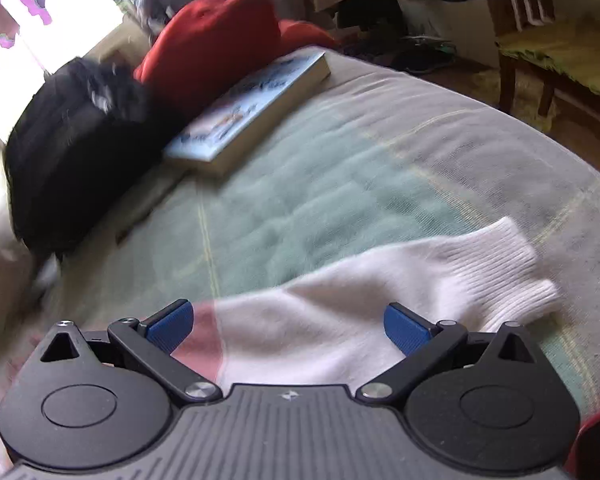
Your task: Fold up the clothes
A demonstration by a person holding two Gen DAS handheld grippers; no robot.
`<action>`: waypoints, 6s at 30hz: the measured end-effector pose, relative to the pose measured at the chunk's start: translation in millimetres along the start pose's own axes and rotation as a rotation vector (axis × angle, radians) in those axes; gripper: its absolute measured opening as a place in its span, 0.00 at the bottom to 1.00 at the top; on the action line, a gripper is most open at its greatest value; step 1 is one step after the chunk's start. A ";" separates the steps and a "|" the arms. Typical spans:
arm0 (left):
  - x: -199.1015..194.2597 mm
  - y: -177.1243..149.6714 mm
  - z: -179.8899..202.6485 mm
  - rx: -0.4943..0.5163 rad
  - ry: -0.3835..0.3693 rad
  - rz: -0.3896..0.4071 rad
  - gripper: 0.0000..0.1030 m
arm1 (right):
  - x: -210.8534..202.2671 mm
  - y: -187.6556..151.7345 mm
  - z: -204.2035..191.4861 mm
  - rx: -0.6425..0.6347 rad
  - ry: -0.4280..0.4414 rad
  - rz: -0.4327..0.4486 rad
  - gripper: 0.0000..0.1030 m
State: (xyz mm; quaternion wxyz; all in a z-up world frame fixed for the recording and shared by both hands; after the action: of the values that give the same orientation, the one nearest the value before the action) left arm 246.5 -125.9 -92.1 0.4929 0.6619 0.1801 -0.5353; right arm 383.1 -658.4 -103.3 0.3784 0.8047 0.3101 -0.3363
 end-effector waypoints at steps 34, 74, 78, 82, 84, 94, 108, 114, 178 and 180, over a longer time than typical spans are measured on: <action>5.0 4.8 19.1 0.056 0.002 -0.024 0.99 | -11.0 5.9 56.1 0.014 -0.206 0.089 1.00; -11.2 4.6 6.8 0.037 0.062 0.003 0.99 | 2.7 -57.8 -108.8 -0.500 -0.205 -0.012 1.00; -17.2 0.4 0.8 0.022 0.073 0.009 0.99 | 23.9 -80.8 -183.1 -0.694 -0.073 -0.046 1.00; -18.9 -4.5 -6.6 -0.002 0.073 0.009 0.99 | 47.7 -117.3 -229.0 -0.858 0.031 -0.125 1.00; -18.2 -6.6 -9.7 -0.008 0.073 0.006 0.99 | 55.0 -137.7 -236.3 -0.964 -0.022 -0.156 1.00; -25.1 -18.5 -11.3 -0.009 0.049 0.018 0.99 | 16.2 -149.4 -197.1 -0.927 -0.207 -0.225 1.00; -22.3 -18.5 -45.1 -0.038 0.112 -0.016 0.99 | 60.1 -197.9 -283.2 -0.834 0.027 -0.320 1.00; -19.7 -50.6 -53.2 -0.089 0.077 -0.061 0.99 | 45.2 -211.0 -252.3 -0.729 -0.019 -0.382 1.00; -55.2 -94.0 -139.1 -0.157 0.000 -0.011 0.99 | 4.1 -343.0 -237.8 -0.674 -0.136 -0.023 1.00; -61.3 -98.3 -132.7 -0.154 0.089 -0.041 0.99 | 4.4 -343.4 -237.9 -0.677 -0.139 -0.021 1.00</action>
State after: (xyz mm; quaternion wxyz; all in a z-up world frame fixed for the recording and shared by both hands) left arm 219.5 48.1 -90.8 0.5227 0.6415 0.2556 -0.4999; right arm 199.9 -283.8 -128.2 0.6406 0.6057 0.3858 -0.2721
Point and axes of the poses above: each gripper's, at about its wrist camera, not at the fingertips, and x roughly the way its jaws point, z to its right, y to its top, the point moved 4 cm from there along x, roughly the way its jaws point, and after that the axes turned 14 degrees about -z, right-handed, at the moved point
